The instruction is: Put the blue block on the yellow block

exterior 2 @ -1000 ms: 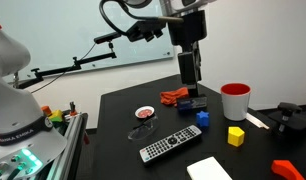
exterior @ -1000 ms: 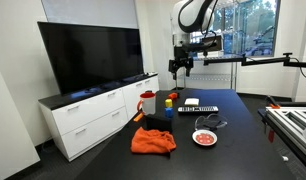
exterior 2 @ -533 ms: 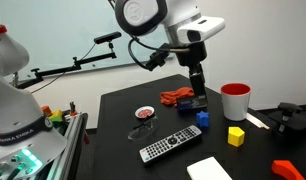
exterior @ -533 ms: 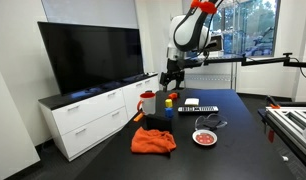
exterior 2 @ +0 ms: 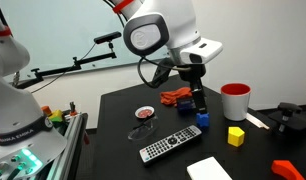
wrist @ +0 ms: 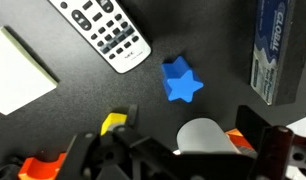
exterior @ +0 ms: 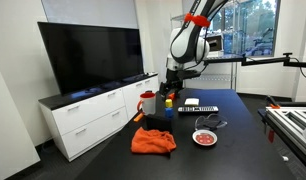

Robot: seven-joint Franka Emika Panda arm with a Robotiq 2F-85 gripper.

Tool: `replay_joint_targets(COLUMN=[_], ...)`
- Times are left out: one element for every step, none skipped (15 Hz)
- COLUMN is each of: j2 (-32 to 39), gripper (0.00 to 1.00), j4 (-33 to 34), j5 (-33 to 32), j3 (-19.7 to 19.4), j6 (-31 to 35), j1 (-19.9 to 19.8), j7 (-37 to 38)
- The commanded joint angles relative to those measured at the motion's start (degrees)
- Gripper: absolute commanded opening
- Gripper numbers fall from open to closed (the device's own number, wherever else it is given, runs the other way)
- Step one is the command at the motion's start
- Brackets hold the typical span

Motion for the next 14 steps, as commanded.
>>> replay_joint_targets(j2=[0.35, 0.8, 1.08, 1.43, 1.95, 2.23, 2.76, 3.11, 3.77, 4.36, 4.86, 5.64, 6.21, 6.94], gripper=[1.0, 1.0, 1.0, 1.0, 1.0, 1.0, 1.0, 1.0, 1.0, 1.0, 1.0, 1.0, 1.0, 1.0], j4=[0.89, 1.08, 1.1, 1.1, 1.12, 1.15, 1.18, 1.29, 1.45, 1.6, 1.71, 1.91, 2.09, 2.39], j5=[4.43, 4.65, 4.94, 4.65, 4.66, 4.07, 3.95, 3.95, 3.85, 3.34, 2.86, 2.67, 2.36, 2.4], j3=[3.32, 4.35, 5.06, 5.55, 6.34, 6.58, 7.04, 6.4, 6.63, 6.42, 6.2, 6.28, 6.21, 6.58], j6=[2.18, 2.48, 2.79, 3.12, 3.52, 3.58, 3.83, 3.82, 4.21, 4.63, 4.96, 5.57, 6.0, 6.29], j1=[-2.87, -3.8, -4.35, -4.79, -5.41, -5.74, -6.2, -5.59, -5.84, -5.74, -5.72, -5.83, -5.84, -6.16], j7=[-6.94, -7.61, -8.35, -8.84, -9.32, -9.33, -9.68, -9.98, -10.25, -10.17, -10.15, -10.29, -10.27, -10.45])
